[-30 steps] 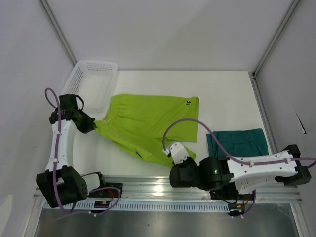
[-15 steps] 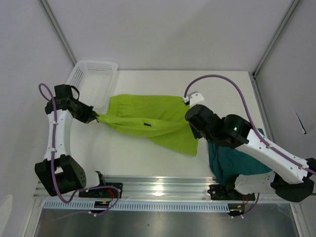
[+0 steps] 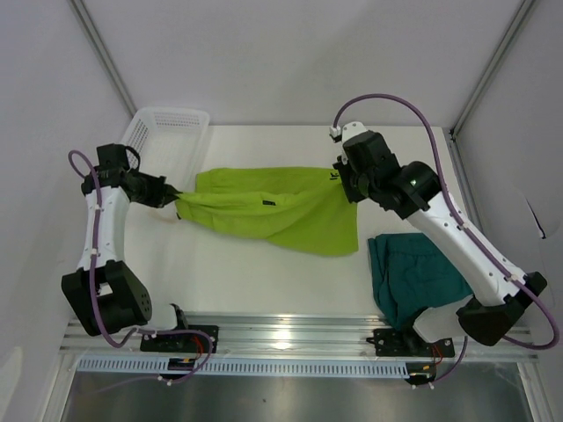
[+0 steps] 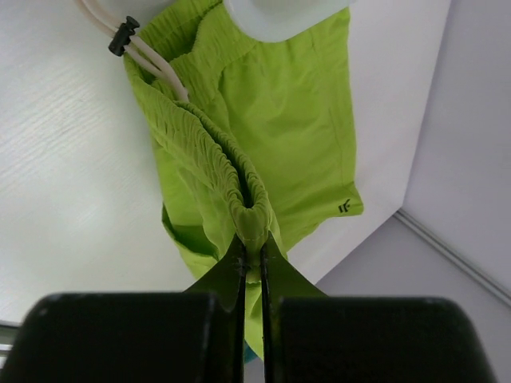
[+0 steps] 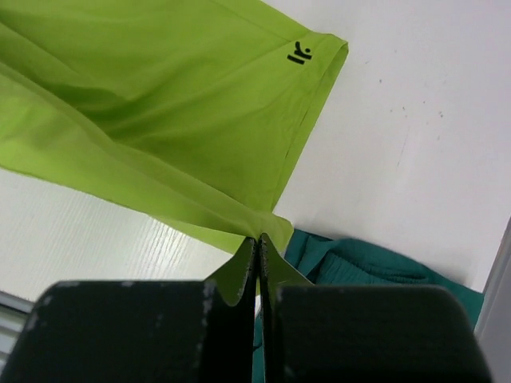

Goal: Fold and stack the shorts
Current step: Fold the shorts

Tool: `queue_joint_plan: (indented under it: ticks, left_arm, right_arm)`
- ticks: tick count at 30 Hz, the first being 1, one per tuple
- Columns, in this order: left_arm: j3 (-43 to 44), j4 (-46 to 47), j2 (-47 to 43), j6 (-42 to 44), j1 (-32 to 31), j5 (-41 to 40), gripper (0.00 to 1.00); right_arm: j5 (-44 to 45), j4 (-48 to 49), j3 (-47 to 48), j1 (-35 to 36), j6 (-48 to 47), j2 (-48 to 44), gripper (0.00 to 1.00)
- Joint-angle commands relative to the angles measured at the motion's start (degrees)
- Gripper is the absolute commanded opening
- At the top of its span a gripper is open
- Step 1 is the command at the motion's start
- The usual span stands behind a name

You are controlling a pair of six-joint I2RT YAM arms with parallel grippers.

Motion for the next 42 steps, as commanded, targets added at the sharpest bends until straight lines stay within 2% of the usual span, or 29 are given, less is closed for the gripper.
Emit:
queue_joint_plan:
  ticks: [1,17,22,29,37,42]
  left_arm:
    - [3.8,4.2,1.0,-5.3,0.6,3.4,0.00]
    - [8.5,12.5,9.5,-13.0,0.5,6.3,0.00]
    - [9.5,16.3,13.3,-15.5,0.2,7.1,0.00]
    - [10.1,26.1,19.6,-19.4,-2.6,10.4,0.00]
    - [14.8,30.3,24.6,-22.2,-6.7,8.9,0.00]
    - [18.7,31.5,28.1,-23.6,-8.5,7.7,0.00]
  right_arm:
    - [-4.8,3.3,3.9,-3.4,-3.3,2.4,0.00]
    - [-16.5,10.1,13.5,-17.7,-3.3,16.4,0.00]
    - [-19.2,13.1,13.1,-20.4,-3.3,20.0,0.00]
    - [-23.8,16.9,15.3,-24.9,-3.1,25.8,0.00]
    - [-27.6,18.0,20.7,-29.9,-2.5,31.9,0.00]
    - [-29.2,17.4,27.2,-31.2,-2.5,37.1,0.00]
